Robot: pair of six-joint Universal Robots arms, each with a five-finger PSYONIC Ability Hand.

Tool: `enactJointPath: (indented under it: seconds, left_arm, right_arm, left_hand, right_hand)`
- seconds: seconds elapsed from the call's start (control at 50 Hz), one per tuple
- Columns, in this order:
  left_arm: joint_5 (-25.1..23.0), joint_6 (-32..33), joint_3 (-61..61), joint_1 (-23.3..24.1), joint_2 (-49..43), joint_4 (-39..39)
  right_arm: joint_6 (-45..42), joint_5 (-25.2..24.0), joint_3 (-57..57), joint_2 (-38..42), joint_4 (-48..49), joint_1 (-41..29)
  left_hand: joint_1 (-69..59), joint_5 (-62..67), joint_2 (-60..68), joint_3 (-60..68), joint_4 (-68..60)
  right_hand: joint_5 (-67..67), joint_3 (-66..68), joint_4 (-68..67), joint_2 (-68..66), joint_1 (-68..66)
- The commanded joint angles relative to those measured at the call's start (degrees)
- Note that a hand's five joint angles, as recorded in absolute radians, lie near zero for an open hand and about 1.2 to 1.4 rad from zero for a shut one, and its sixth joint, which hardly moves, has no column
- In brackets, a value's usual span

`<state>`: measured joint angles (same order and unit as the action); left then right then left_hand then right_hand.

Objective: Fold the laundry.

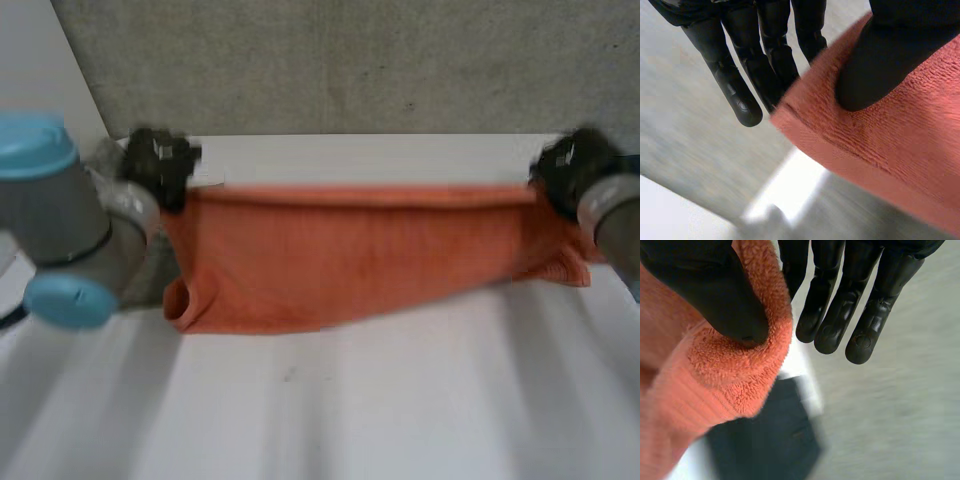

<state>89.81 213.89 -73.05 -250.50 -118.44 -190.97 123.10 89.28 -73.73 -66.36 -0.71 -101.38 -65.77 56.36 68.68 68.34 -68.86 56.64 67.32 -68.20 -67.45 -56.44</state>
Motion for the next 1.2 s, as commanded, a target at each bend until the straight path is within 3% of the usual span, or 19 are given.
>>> enactJointPath:
  seconds: [0.02,0.06,0.12,0.34,0.52,0.68,0.76,0.86,1.0,1.2]
  left_arm:
    - [0.46,-0.23,16.89,1.5,-0.83,-19.49]
    - [1.07,-0.06,16.72,2.11,0.57,-27.82]
    - [1.68,-0.06,14.19,2.9,3.55,-33.4]
    - [1.86,-0.58,-8.93,2.65,7.61,-31.57]
    - [1.25,-2.78,-27.74,1.86,6.82,-30.86]
    - [1.34,-2.95,-29.69,1.33,2.6,-30.69]
    - [1.34,-2.95,-29.95,-0.25,4.44,-29.55]
    - [1.34,-3.92,-30.13,-1.31,6.64,-27.79]
    - [1.34,-7.52,-30.13,-2.01,7.61,-25.94]
    - [1.34,-8.14,-30.04,-2.8,8.22,-25.5]
  right_arm:
    - [2.84,-0.86,8.43,0.62,34.78,-0.48]
    - [3.89,-1.03,7.99,-0.69,42.59,-0.57]
    - [4.34,-1.56,7.37,-1.75,42.82,-0.57]
    - [5.39,-3.67,-5.71,-2.28,24.37,-0.13]
    - [5.74,-12.28,-20.48,-1.76,13.72,0.22]
    - [13.45,-14.66,-23.65,4.48,13.72,1.8]
    - [22.32,-14.57,-24.27,4.31,13.72,4.69]
    - [34.11,-13.34,-24.62,3.26,13.11,7.95]
    - [45.9,-11.67,-26.55,1.76,12.58,11.03]
    - [45.65,-13.25,-27.87,-4.21,5.03,11.82]
  left_hand:
    - [-14.23,13.64,11.32,11.66,-11.14]
    - [-14.23,13.64,11.32,11.66,-11.14]
    - [-14.23,13.64,11.32,11.66,-11.14]
    - [-14.23,13.64,11.32,11.66,-11.14]
    - [-14.23,13.64,11.32,11.66,-11.14]
    - [-14.23,13.64,11.32,11.66,-11.14]
    - [-14.23,13.64,11.32,11.66,-11.14]
    - [-14.23,13.64,11.32,11.66,-11.14]
    - [-14.23,13.64,11.32,11.66,-11.14]
    - [-14.23,13.64,11.32,11.66,-11.14]
  right_hand:
    - [13.36,12.68,-11.8,-12.55,-23.56]
    - [13.36,12.68,-11.8,-12.55,-23.56]
    - [13.36,12.68,-11.8,-12.55,-23.56]
    - [13.36,12.68,-11.8,-12.55,-23.56]
    - [13.36,12.68,-11.8,-12.55,-23.56]
    - [13.36,12.68,-11.8,-12.55,-23.56]
    - [-9.56,-10.24,11.12,10.37,-0.64]
    - [-27.77,-28.45,29.33,28.59,17.58]
    - [-31.99,-32.67,33.55,32.81,21.8]
    - [-30.31,-30.99,31.87,31.13,20.12]
